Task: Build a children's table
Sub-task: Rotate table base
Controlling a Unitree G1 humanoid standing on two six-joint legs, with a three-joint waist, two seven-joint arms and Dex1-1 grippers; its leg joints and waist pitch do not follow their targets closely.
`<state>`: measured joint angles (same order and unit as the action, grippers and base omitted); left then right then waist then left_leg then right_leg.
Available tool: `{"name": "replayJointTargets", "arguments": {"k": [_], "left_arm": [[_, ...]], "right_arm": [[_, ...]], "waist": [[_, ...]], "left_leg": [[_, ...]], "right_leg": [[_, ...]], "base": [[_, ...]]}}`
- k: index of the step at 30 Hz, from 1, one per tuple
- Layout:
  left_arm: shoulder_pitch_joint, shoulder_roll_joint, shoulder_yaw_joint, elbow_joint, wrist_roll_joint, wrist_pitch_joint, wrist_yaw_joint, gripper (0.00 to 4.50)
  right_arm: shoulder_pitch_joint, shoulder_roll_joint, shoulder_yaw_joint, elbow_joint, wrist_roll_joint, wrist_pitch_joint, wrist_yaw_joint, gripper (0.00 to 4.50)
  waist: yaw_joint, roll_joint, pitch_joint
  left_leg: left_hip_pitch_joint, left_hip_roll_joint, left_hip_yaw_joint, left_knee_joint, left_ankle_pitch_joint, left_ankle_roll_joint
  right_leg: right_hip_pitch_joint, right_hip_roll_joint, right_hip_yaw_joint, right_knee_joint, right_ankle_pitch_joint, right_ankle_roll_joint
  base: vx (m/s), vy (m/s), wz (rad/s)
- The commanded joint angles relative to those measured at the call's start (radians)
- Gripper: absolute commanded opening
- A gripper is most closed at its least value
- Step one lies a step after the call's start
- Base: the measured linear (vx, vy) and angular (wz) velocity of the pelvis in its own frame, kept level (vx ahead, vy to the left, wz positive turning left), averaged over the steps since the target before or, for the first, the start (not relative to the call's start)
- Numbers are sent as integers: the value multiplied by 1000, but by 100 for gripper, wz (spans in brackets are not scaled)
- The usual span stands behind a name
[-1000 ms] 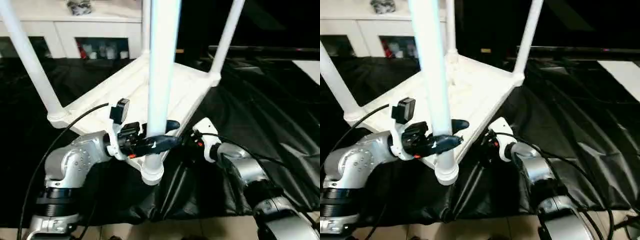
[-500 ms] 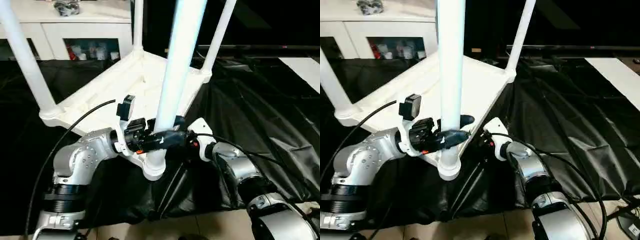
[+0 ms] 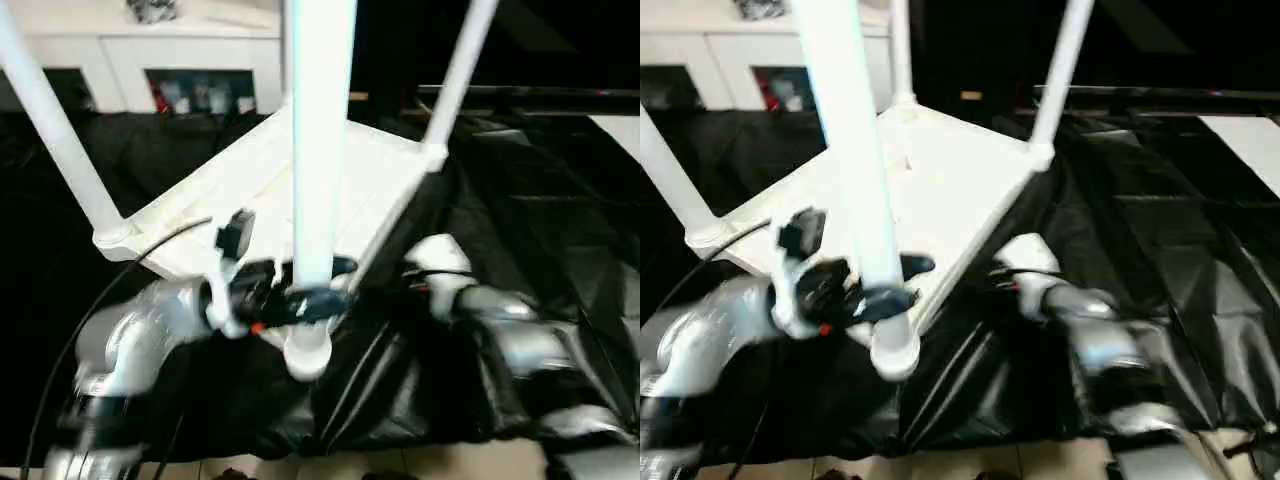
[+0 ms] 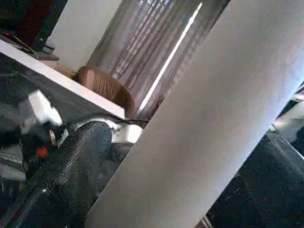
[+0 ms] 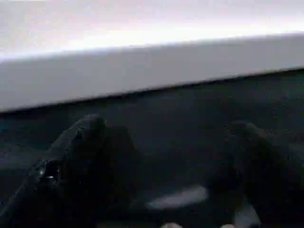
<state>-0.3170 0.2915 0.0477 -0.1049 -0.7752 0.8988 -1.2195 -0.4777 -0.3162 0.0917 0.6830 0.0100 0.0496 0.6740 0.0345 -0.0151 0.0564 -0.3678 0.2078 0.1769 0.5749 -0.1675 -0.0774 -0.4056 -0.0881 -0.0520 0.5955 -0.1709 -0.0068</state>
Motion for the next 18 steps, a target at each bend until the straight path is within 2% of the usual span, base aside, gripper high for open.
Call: {"name": "replayJointTargets", "arguments": {"k": [1,2,3,4,6,8,9,10,13,14,15,18], "left_arm": [[24,3,-5,-68,-47,40,8,450],[48,6,2,-106,-76,60,18,450],[66,7,11,-136,-105,82,27,450],[73,8,15,-149,-119,93,30,450],[79,9,17,-161,-134,102,36,450],[75,4,16,-173,-153,114,46,450],[73,3,16,-177,-160,117,52,450],[65,-2,12,-176,-165,120,55,450],[56,-6,9,-173,-167,121,57,450],[44,-11,3,-170,-170,122,65,450],[30,-14,-6,-168,-178,128,69,450],[13,-19,-17,-166,-188,136,74,450]], "right_arm": [[11,-20,-20,-43,22,26,6,445],[12,-40,-34,-56,29,39,6,445],[-1,-51,-42,-35,29,36,-4,445],[-11,-54,-45,-18,28,31,-10,445],[-20,-53,-45,0,24,27,-15,445],[-57,-24,-37,66,13,1,-37,445],[-68,-12,-36,84,10,-5,-45,445],[-91,12,-35,120,7,-12,-67,445],[-110,35,-32,149,3,-18,-82,445],[-132,70,-20,179,-3,-22,-93,445],[-154,115,1,206,-10,-24,-101,445],[-173,169,26,229,-20,-26,-106,445]], "waist": [[8,-14,-69],[5,-30,-68],[7,-26,-66],[8,-20,-66],[7,-27,-62],[6,-19,-62],[2,-25,-58],[0,-25,-59],[2,-21,-60],[3,-21,-61],[1,-20,-61],[-5,-19,-59]], "left_leg": [[5,10,10,-58,-174,54],[5,11,12,-56,-169,62],[3,11,11,-57,-169,59],[7,12,12,-57,-175,52],[8,10,14,-56,-188,50],[8,10,11,-57,-211,36],[6,8,11,-58,-235,27],[8,9,10,-58,-247,19],[12,9,11,-56,-252,13],[9,8,9,-57,-237,8],[7,8,8,-58,-234,6],[5,7,4,-60,-261,-12]], "right_leg": [[57,-29,31,-51,-155,-227],[54,-28,30,-53,-153,-227],[56,-28,31,-49,-160,-226],[52,-30,31,-52,-174,-226],[50,-26,30,-57,-198,-216],[47,-29,30,-55,-233,-210],[47,-28,29,-62,-272,-198],[46,-30,30,-61,-294,-189],[41,-29,32,-62,-294,-186],[45,-27,31,-57,-265,-188],[45,-26,31,-53,-251,-192],[48,-27,30,-54,-275,-183]], "base": [[0,0,0],[0,0,0],[0,0,0],[0,0,0],[0,0,0],[0,0,0],[0,0,0],[0,0,0],[0,0,0],[0,0,0],[0,0,0],[0,0,0]]}}
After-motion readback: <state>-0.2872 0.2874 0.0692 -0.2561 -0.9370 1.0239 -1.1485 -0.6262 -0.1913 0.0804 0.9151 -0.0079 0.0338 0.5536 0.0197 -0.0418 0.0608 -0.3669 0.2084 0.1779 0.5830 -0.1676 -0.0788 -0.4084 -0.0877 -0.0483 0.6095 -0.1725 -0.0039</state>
